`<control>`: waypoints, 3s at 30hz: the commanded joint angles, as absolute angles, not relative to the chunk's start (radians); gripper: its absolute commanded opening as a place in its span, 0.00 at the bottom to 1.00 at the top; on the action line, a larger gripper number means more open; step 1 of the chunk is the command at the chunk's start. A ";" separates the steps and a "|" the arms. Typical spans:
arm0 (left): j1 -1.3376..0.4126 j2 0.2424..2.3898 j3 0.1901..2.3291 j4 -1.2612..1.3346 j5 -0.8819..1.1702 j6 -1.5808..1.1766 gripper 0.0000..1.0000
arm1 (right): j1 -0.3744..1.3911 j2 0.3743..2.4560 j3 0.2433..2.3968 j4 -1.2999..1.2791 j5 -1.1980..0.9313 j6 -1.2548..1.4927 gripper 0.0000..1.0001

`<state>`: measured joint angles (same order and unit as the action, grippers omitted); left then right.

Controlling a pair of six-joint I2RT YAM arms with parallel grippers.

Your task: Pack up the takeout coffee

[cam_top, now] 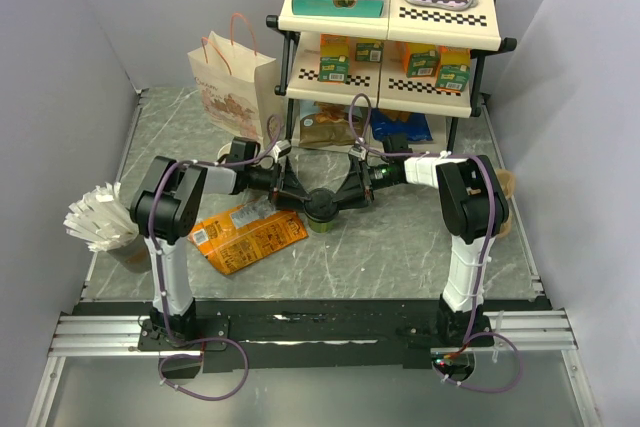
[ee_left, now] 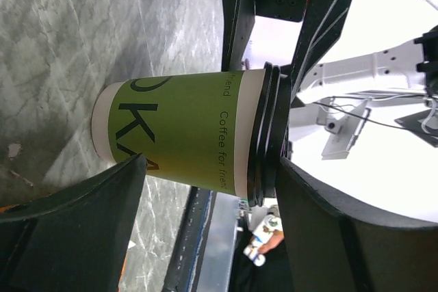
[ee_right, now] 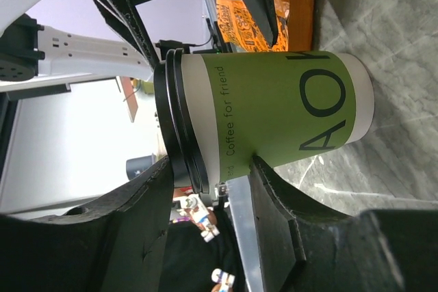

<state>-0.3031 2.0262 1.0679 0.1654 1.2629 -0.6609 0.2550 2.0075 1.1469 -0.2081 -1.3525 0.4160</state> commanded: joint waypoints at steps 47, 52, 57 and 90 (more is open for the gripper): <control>-0.293 1.859 1.031 0.026 1.149 -0.508 0.89 | 0.314 1.991 1.270 -0.149 -1.212 0.489 0.81; -0.287 1.879 1.031 0.032 1.149 -0.509 0.89 | 0.316 2.029 1.270 -0.051 -1.250 0.566 0.81; -0.284 1.913 1.029 0.046 1.154 -0.514 0.88 | 0.334 2.069 1.278 -0.008 -1.246 0.629 0.79; -0.278 2.068 1.005 0.136 1.092 -0.509 0.84 | 0.324 2.108 1.196 -0.144 -1.089 0.568 0.56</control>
